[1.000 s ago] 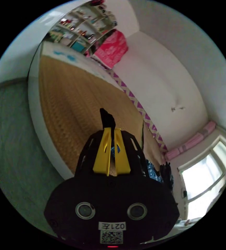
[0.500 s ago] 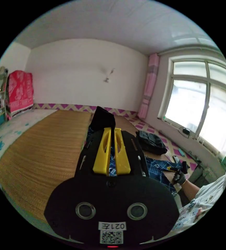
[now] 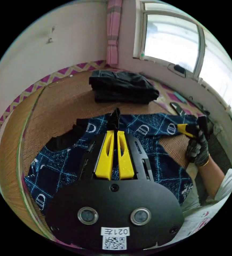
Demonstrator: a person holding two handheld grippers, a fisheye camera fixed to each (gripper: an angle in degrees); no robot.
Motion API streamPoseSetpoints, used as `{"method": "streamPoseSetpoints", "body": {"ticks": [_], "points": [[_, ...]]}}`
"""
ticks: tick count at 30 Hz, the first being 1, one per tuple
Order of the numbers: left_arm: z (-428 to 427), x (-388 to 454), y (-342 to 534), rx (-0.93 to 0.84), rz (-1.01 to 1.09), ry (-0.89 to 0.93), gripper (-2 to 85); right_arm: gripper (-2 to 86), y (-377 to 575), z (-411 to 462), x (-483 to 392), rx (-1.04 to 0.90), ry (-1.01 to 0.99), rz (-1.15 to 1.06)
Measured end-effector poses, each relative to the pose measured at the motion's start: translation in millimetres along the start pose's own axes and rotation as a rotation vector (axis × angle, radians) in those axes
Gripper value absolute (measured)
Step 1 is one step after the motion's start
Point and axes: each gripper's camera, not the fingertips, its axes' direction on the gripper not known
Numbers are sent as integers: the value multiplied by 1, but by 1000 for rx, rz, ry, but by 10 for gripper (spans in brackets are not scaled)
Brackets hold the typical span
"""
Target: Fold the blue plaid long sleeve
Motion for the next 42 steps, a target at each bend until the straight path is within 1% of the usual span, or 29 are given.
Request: {"method": "streamPoseSetpoints", "body": {"ticks": [3,5,7,9,10,11,14,15,16,18,20,22,24,27,30,33,36,38,39,40,42], "points": [[41,31,16,22,60,0,-8,-7,-3,3,-11,-10,-1,-5],[72,53,26,2,114,-43,-4,-7,-5,5,-17,-15,-3,-7],[131,77,43,-104,184,-71,11,-7,-7,7,-22,-12,-7,-4],[178,88,57,-202,214,-26,40,-7,-9,8,-28,-1,-15,1],[200,91,66,-222,207,3,65,-7,-9,8,-29,2,-17,2],[205,91,70,-207,195,7,69,-6,-10,9,-31,7,-18,6],[226,78,84,-143,142,188,87,-6,-14,15,-38,10,-17,13],[231,67,91,-107,111,302,86,-5,-16,18,-40,10,-10,16],[234,54,98,-70,65,367,84,-4,-16,20,-41,10,-6,18],[238,33,111,-32,1,416,78,1,-20,27,-46,14,13,20],[238,14,128,-11,-39,381,71,10,-21,29,-53,36,55,17],[233,-8,153,15,-55,330,65,44,-22,24,-70,54,99,-17],[229,-23,172,11,-50,287,63,86,-18,3,-104,110,278,-78],[231,-44,203,-28,-23,204,56,93,-12,-31,-126,146,463,-62],[254,-53,223,-74,3,173,54,89,-6,-43,-134,129,572,-49],[288,-51,225,-86,12,232,58,85,-2,-41,-137,114,645,-18],[316,-41,215,-50,35,160,51,81,4,-47,-144,143,724,-2],[343,-39,210,-119,26,198,29,78,7,-52,-148,151,746,4],[364,-35,210,-202,24,268,7,76,8,-55,-149,152,752,9],[364,-36,211,-170,6,254,0,75,9,-57,-150,153,755,11],[364,-39,211,-183,10,238,-6,73,11,-64,-151,158,765,18]]}}
